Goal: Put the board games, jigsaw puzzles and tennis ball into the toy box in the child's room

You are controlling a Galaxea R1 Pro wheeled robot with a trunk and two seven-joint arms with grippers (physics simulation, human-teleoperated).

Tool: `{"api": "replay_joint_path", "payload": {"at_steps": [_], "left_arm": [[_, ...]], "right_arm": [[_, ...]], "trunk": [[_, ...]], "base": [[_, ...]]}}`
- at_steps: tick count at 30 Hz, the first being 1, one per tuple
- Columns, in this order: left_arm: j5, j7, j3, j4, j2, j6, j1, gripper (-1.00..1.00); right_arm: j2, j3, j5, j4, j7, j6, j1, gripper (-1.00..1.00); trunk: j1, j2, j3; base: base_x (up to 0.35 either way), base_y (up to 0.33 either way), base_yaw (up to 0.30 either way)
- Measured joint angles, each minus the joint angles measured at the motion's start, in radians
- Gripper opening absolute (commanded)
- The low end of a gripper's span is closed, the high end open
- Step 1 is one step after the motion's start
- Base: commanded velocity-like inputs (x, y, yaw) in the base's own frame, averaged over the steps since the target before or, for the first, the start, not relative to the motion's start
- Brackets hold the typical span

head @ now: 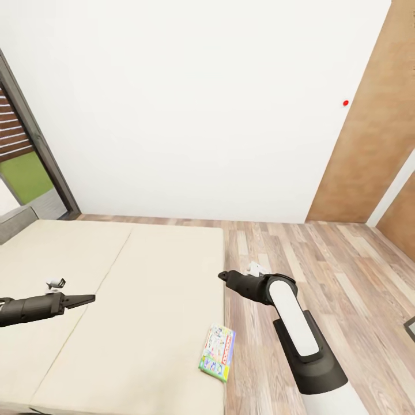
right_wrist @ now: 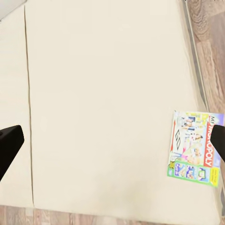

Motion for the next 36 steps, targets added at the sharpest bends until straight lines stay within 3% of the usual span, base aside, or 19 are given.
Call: {"api": "replay_joint_path", "payload": {"at_steps": [36], "left_arm": [[-0.003,-0.002,0.000,0.000,-0.002,-0.001,0.001,1.00]], "right_arm": [[0.000,0.003,0.001,0.000,0.000,0.000,0.000,1.00]], "trunk": [[0.000,0.000,0.060]], "base": [[0.000,0.000,0.007]]}}
